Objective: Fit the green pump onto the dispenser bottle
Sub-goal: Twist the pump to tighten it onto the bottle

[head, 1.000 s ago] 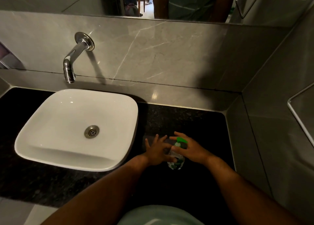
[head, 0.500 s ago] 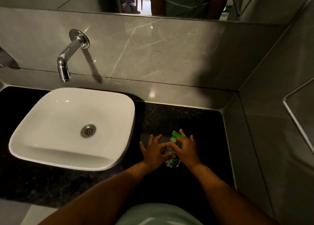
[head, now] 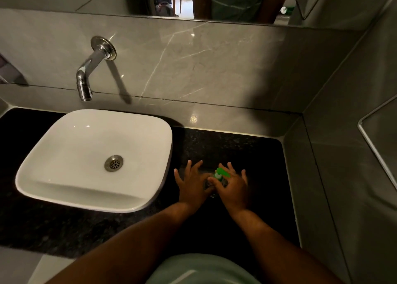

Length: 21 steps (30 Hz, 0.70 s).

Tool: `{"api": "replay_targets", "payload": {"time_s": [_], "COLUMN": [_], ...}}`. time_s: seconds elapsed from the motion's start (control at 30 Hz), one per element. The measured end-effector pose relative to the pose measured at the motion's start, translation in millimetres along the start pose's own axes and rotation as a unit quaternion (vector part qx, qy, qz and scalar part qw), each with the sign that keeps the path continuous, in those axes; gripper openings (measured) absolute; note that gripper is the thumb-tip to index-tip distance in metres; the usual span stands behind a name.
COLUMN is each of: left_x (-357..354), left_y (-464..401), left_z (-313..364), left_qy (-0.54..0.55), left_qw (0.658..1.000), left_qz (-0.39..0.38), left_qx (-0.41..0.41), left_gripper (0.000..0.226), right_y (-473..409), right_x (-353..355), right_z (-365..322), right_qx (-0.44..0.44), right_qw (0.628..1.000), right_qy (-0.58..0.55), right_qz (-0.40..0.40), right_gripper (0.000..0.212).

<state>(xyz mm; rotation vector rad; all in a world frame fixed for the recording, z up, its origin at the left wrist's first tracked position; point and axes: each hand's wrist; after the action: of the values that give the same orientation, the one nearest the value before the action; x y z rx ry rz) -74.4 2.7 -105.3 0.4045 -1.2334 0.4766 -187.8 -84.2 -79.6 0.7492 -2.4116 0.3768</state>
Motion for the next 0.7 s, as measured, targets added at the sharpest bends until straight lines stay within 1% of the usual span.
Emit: {"api": "replay_targets", "payload": {"time_s": [0.17, 0.23, 0.27, 0.33, 0.37, 0.4, 0.43, 0.47, 0.5, 0.6, 0.67, 0.7], "left_x": [-4, -5, -6, -10, -12, -14, -15, -16, -18, -21, -23, -23], "left_y": [-4, -5, -4, -4, -4, -3, -2, -2, -2, -1, -1, -1], "left_z": [-4, -6, -8, -13, -14, -15, -14, -14, -14, -14, -15, -15], "left_qy": [0.016, 0.021, 0.017, -0.008, -0.016, -0.014, -0.002, 0.015, 0.033, 0.05, 0.059, 0.068], "left_qw": [1.0, 1.0, 1.0, 0.999, 0.999, 0.999, 0.999, 0.999, 0.999, 0.998, 0.998, 0.997], "left_qz": [0.011, 0.0, -0.008, -0.02, -0.021, -0.02, -0.017, -0.014, -0.011, -0.01, -0.009, -0.007], "left_qx": [-0.019, -0.016, -0.016, -0.025, -0.03, -0.032, -0.033, -0.033, -0.032, -0.03, -0.035, -0.039], "left_gripper": [0.053, 0.052, 0.049, 0.044, 0.047, 0.05, 0.053, 0.055, 0.057, 0.063, 0.064, 0.063], "right_y": [-1, -1, 1, 9, 15, 20, 25, 29, 32, 28, 19, 14], "right_x": [3, 4, 6, 14, 22, 32, 43, 54, 64, 81, 84, 85], "right_z": [-1, -4, -5, -4, -4, -4, -4, -6, -10, -31, -46, -52], "right_qx": [-0.019, -0.044, -0.061, -0.087, -0.095, -0.101, -0.104, -0.101, -0.097, -0.116, -0.119, -0.11], "right_qw": [1.0, 0.999, 0.998, 0.995, 0.993, 0.991, 0.99, 0.99, 0.989, 0.981, 0.98, 0.982], "right_qy": [0.004, -0.021, -0.03, -0.023, -0.017, -0.019, -0.03, -0.049, -0.068, -0.124, -0.125, -0.11], "right_qz": [-0.002, -0.008, -0.018, -0.05, -0.067, -0.08, -0.087, -0.089, -0.087, -0.094, -0.103, -0.11], "right_gripper": [0.05, 0.055, 0.062, 0.085, 0.097, 0.103, 0.105, 0.101, 0.093, 0.057, 0.034, 0.026]}}
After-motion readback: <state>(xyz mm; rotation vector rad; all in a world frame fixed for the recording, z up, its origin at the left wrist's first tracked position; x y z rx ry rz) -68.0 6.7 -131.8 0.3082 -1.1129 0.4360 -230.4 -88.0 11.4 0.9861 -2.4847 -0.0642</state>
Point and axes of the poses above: each hand's wrist, its own y-axis away from the middle knuckle, its own x-axis out of the back of the hand, z = x × y, and after that the axes turned 9 degrees about -y, right-handed
